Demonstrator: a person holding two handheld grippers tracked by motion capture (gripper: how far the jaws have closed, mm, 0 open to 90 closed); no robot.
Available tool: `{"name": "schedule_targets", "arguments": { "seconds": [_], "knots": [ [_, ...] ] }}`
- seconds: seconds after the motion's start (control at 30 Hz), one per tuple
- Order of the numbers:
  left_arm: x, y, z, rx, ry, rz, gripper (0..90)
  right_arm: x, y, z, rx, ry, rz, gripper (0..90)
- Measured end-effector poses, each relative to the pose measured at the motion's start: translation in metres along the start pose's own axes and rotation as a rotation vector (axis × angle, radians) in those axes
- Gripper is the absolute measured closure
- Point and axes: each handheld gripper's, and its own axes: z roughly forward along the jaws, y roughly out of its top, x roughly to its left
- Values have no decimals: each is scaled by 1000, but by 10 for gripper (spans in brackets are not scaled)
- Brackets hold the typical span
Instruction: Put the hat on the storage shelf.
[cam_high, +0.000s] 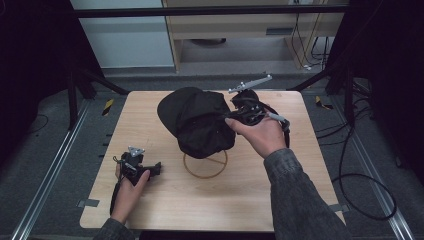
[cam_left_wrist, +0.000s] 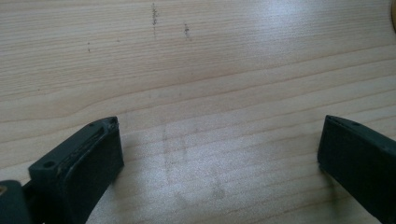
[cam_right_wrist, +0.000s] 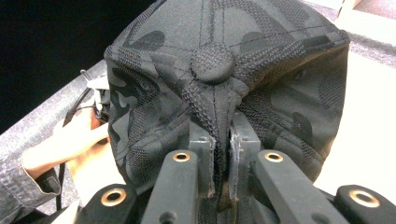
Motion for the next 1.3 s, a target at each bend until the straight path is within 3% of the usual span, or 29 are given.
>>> {"name": "schedule_targets", "arguments": {
  "seconds": [0.63, 1.3],
  "knots": [
    [0, 0, 0, -2, -1, -2, 0, 7, 4, 17, 36, -20, -24, 794],
    [0, 0, 0, -2, -2, -1, 0, 2, 2, 13, 18, -50, -28, 702]
  ]
}}
